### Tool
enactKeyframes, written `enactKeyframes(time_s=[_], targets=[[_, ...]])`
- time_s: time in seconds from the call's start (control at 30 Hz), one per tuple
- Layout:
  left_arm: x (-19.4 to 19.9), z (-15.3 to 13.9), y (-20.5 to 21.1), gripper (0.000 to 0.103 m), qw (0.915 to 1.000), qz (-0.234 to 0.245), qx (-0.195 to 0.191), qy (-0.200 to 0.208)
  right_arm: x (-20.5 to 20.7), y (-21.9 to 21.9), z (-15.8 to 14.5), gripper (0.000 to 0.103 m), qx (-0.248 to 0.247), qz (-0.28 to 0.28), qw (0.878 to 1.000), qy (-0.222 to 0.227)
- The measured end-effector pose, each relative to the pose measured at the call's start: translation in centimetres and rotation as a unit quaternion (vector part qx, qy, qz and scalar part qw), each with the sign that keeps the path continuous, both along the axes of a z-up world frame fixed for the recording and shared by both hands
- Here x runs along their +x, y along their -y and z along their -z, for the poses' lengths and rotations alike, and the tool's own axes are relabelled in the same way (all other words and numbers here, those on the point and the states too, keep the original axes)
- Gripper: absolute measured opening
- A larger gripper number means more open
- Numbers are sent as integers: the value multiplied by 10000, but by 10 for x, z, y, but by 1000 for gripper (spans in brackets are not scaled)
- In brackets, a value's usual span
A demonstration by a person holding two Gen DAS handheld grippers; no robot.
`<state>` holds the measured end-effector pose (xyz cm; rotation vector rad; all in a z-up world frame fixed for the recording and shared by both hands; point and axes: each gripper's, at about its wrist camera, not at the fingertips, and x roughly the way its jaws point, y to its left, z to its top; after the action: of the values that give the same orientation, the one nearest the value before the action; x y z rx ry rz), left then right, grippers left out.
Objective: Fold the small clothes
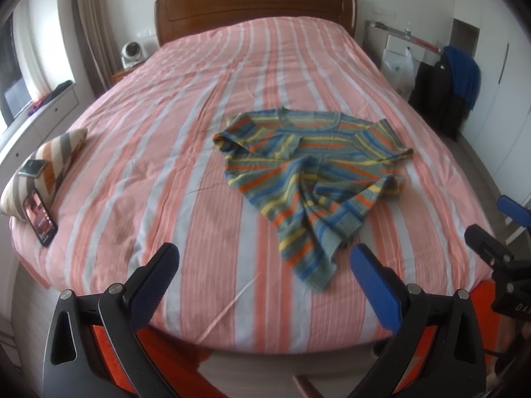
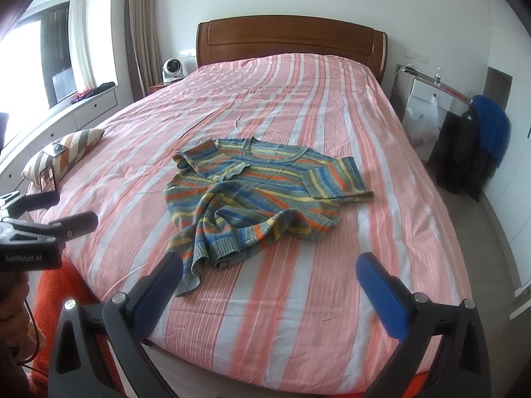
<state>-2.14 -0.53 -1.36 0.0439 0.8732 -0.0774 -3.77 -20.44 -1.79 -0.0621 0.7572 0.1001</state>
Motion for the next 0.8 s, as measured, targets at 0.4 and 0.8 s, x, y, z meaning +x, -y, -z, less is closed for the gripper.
enactKeyframes(time_s=[0.4, 0.8], targets=[[0, 2, 4, 103, 10000, 15, 10, -20, 2, 3, 4, 103, 104, 61, 9999, -48], [0, 2, 4, 103, 10000, 14, 4, -22, 2, 3, 4, 103, 135, 75, 9999, -19]])
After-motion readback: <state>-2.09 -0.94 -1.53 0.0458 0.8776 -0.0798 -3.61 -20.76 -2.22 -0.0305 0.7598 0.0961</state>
